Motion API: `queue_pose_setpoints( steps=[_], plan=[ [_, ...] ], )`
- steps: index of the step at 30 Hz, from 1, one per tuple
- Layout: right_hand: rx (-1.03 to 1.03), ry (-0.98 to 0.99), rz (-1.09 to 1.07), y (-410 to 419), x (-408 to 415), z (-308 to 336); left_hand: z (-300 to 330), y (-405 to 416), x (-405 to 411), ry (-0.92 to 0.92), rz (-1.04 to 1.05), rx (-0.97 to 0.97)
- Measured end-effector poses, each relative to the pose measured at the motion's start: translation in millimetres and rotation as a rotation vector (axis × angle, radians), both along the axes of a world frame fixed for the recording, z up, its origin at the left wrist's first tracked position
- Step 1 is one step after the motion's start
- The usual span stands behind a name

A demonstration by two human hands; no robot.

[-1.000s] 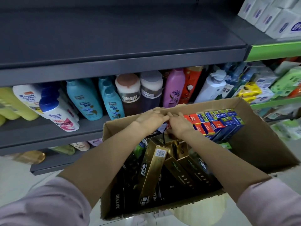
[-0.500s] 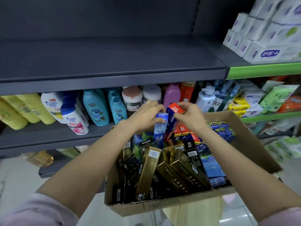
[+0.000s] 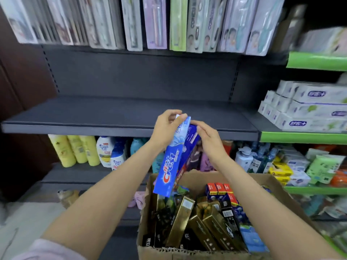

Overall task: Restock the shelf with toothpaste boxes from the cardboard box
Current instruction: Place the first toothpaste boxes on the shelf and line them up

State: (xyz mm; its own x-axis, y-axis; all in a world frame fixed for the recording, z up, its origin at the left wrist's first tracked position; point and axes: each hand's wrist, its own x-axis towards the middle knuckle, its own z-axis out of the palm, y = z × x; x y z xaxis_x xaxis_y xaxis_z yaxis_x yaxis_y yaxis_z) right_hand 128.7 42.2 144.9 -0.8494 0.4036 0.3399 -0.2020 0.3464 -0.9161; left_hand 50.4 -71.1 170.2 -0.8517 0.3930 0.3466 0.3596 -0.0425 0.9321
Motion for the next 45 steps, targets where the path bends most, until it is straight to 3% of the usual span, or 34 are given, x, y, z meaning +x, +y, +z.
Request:
queue_pose_setpoints(
  steps=[4, 12, 14, 18, 20, 23, 27, 31, 32, 36, 42, 45],
  plan=[
    [-0.292, 0.004, 0.118, -37, -14, 29, 28, -22, -8, 0.008, 0.1, 0.057],
    [-0.27, -0.038, 0.18, -99, -68, 52, 46, -84, -55, -0.082, 0.124, 0.124],
    [-0.328, 0.028, 0.151, -113, -93, 56, 48, -106, -80, -0.148, 0.105, 0.0],
    [-0.597, 0.11, 0.131, -143, -156, 63, 34, -170, -144, -0.203, -0.032, -0.477],
    [-0.66, 0.12, 0.139, -161, -191, 68, 35, -194, -174, -0.24, -0.11, -0.524],
    [-0.713, 0.107, 0.115, -190, -241, 77, 46, -224, -227, -0.179, -0.098, -0.497],
    [-0.762, 0.129, 0.015, -208, -295, 78, 49, -260, -294, -0.094, 0.105, -0.376],
    [-0.641, 0.012, -0.014, -228, -323, 75, 59, -286, -327, -0.234, -0.034, -0.154],
    [-0.625, -0.009, 0.001, -232, -327, 77, 60, -289, -331, -0.141, -0.027, -0.234],
    [-0.6, -0.023, 0.0, -247, -350, 93, 60, -294, -349, 0.536, 0.276, -0.932],
    [-0.681, -0.124, -0.065, -250, -371, 96, 54, -286, -364, 1.048, 0.572, -1.248],
    [-0.681, -0.169, -0.092, -246, -378, 91, 52, -292, -369, 1.128, 0.594, -1.262]
  ],
)
